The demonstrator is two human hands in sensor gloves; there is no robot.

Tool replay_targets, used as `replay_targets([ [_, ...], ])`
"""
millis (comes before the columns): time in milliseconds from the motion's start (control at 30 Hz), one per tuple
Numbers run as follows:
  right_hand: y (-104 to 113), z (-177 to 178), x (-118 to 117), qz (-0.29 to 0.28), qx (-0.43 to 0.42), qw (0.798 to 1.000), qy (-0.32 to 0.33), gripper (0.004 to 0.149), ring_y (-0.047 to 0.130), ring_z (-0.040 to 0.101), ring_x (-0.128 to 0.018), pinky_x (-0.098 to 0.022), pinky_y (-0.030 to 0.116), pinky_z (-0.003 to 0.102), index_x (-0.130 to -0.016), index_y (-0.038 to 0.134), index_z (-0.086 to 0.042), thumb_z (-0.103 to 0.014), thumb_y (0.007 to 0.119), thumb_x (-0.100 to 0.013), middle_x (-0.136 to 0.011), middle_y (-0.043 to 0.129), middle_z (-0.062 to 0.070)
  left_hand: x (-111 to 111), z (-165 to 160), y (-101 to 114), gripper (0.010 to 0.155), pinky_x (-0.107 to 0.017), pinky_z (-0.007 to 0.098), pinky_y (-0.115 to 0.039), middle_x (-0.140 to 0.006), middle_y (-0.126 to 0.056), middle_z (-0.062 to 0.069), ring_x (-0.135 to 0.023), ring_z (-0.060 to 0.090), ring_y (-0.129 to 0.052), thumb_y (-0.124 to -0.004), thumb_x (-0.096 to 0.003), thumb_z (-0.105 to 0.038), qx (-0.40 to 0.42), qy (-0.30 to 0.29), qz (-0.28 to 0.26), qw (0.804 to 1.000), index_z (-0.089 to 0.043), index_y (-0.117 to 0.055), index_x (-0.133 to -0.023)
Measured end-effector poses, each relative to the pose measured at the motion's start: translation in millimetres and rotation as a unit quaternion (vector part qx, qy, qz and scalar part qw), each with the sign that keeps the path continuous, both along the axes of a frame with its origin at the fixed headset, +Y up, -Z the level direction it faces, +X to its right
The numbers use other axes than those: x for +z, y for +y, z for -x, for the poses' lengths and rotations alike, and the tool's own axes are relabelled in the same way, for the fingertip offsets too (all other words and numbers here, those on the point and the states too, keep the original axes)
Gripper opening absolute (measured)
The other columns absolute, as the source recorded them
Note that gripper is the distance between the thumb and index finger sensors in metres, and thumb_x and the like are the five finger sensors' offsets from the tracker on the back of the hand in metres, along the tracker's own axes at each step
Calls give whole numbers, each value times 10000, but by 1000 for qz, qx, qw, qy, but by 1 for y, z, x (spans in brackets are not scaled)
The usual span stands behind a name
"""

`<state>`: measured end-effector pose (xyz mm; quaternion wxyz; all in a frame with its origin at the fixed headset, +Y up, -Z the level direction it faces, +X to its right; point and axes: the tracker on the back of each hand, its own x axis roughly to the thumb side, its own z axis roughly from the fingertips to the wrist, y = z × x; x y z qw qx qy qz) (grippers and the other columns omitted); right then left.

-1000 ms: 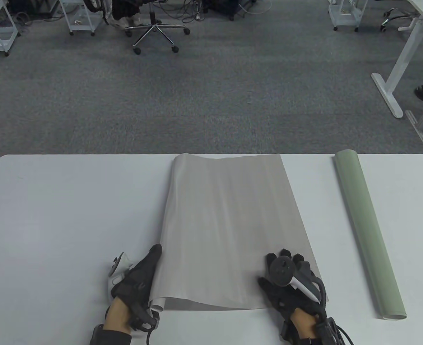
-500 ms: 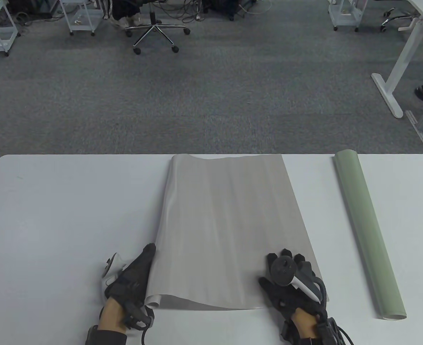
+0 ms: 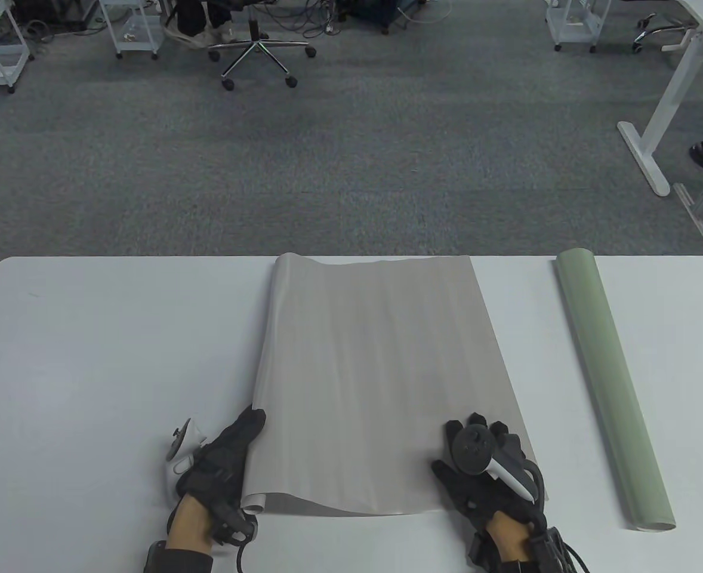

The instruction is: Unroll desk mats and stack together

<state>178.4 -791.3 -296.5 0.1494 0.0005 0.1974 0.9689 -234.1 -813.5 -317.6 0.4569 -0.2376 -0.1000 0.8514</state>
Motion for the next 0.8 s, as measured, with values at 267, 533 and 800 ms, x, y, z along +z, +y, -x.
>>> replay_targets([
  [267,0,-2,-1,-1,-7,1000,0,753,8,632,-985,-571,179,803,-1150,201,-169,-488,565,-574,-1151,21,263,-1,4,-3,971,-468,350,-969,-1087,-684,197,-695,225,-1014,-546,-664,-530,21,-72,8,997,127,11,-1111],
  [533,-1,-1,-1,1,-6,1000,-3,757,1,634,-981,-567,174,804,-1150,192,-168,-491,563,-575,-1149,14,264,0,22,6,930,-536,409,-915,-1093,-655,154,-777,284,-950,-632,-669,-422,-14,0,0,1000,80,1,-1129],
  [800,-1,0,-2,4,0,1000,-2,764,-6,640,-976,-560,172,812,-1148,177,-167,-492,564,-575,-1144,3,268,9,25,3,948,-433,324,-969,-1122,-685,192,-680,242,-1047,-550,-655,-529,-8,-56,2,998,101,-21,-1126],
])
